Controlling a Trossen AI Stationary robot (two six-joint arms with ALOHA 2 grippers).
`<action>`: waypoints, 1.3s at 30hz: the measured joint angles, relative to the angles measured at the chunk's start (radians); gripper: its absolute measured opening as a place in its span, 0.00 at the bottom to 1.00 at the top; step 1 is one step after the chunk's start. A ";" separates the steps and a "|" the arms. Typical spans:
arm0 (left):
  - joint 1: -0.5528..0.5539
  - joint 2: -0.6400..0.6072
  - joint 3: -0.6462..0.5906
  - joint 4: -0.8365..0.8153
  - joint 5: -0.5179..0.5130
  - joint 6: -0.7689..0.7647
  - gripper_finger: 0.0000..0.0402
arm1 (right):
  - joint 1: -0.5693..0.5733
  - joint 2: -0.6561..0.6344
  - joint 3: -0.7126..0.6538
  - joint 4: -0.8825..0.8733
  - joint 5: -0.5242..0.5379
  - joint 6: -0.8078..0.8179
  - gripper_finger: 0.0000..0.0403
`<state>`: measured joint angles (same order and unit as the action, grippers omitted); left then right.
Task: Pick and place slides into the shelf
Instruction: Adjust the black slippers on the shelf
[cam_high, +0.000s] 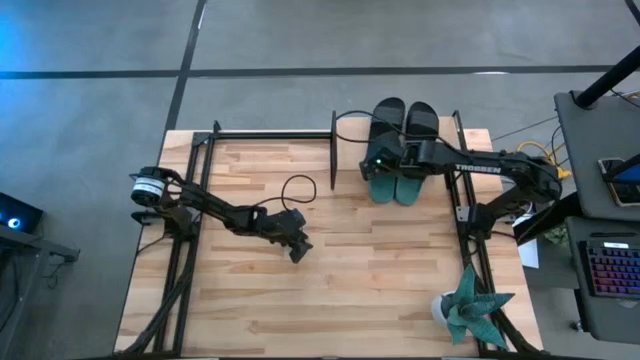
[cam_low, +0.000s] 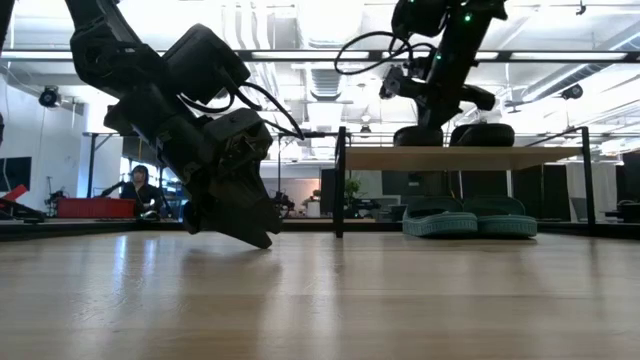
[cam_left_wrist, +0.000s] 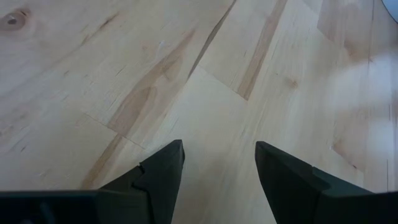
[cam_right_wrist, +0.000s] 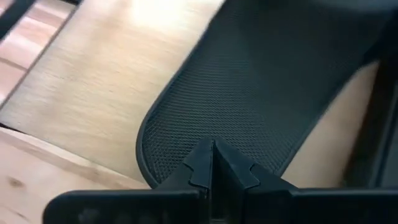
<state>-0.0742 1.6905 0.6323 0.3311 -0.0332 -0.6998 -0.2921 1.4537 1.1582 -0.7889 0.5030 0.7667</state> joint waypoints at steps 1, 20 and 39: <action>0.000 0.000 0.000 0.000 0.000 0.000 0.48 | 0.002 -0.002 0.001 -0.020 0.002 0.009 0.02; 0.000 0.036 0.000 0.009 -0.005 0.007 0.48 | 0.028 -0.052 -0.003 -0.105 0.046 0.045 0.02; 0.000 0.001 0.002 0.043 0.006 -0.001 0.48 | 0.043 -0.042 -0.003 -0.041 0.009 0.047 0.02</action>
<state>-0.0738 1.6917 0.6346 0.3744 -0.0277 -0.7010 -0.2486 1.4115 1.1549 -0.8303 0.5124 0.8139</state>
